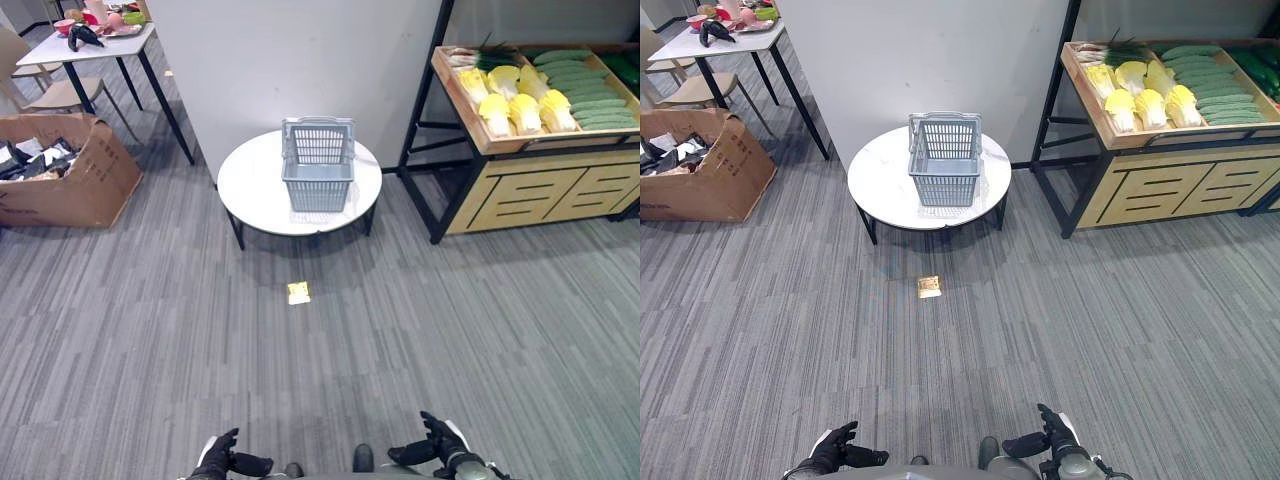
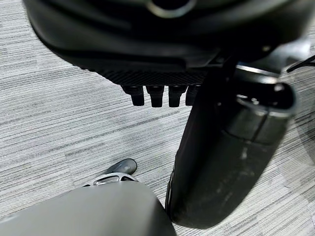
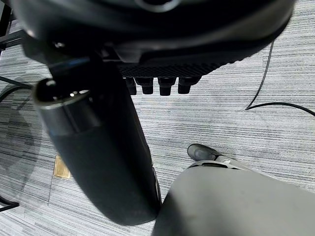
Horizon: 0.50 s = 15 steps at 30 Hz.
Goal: Get the vegetables into the basket
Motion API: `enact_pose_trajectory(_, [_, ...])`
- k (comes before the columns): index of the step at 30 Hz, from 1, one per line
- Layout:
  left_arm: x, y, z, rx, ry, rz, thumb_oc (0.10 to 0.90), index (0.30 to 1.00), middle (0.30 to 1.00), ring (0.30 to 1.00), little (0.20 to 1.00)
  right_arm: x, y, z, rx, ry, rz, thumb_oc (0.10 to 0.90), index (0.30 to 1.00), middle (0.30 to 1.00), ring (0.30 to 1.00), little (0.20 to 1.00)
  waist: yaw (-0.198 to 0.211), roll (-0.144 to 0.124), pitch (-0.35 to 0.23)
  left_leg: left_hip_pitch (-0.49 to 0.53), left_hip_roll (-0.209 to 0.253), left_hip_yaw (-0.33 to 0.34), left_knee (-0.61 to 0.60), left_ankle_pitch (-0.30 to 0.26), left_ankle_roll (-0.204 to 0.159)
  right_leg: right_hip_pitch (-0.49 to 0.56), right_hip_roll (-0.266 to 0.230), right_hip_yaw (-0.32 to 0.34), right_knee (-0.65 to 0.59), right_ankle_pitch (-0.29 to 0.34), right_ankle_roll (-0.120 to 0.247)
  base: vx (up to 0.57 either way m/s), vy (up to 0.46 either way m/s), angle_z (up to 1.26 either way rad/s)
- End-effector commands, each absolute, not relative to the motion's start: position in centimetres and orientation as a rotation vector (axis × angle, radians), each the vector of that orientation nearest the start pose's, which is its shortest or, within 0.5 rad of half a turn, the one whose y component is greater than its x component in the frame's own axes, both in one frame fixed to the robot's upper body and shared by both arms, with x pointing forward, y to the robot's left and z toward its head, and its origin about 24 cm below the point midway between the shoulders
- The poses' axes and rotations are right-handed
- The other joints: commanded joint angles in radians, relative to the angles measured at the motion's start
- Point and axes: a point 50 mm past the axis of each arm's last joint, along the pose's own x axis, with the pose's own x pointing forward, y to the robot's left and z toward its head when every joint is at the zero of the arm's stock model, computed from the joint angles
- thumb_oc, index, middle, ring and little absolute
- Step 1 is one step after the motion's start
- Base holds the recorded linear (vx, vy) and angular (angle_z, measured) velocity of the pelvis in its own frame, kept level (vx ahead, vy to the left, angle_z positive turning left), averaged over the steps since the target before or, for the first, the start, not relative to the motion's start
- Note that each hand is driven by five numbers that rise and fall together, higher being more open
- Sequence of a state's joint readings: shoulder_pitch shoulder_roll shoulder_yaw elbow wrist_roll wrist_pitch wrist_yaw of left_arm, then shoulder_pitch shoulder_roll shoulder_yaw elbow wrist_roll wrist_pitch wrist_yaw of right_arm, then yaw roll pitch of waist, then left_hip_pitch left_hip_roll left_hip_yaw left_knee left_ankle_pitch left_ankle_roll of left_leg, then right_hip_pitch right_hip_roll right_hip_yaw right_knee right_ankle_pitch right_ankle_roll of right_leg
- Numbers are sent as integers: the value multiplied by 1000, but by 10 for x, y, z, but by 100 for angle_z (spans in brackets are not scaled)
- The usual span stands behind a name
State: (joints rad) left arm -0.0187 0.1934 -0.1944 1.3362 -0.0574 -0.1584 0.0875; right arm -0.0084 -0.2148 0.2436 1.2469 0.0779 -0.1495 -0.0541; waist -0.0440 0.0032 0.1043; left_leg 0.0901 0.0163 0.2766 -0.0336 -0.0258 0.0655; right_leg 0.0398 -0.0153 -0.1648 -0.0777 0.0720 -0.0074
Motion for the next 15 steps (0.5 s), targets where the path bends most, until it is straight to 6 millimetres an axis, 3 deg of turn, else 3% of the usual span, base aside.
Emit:
enact_pose_trajectory(1, [74, 218, -168, 327, 1206, 38, 900, 1000, 1000, 1000, 1000, 76, -218, -167, -352, 1197, 36, 900, 1000, 1000, 1000, 1000, -15, -22, 6, 27, 73, -68, -54, 37, -155, 59, -110, 64, -10, -35, 146, 0, 0, 0])
enact_pose_trajectory(15, [77, 219, -167, 324, 1196, 56, 900, 1000, 1000, 1000, 1000, 77, -220, -167, -342, 1194, 20, 900, 1000, 1000, 1000, 1000, -17, -22, 4, 35, 78, -70, -54, 35, -157, 67, -102, 65, -10, -43, 141, 3, -1, -1])
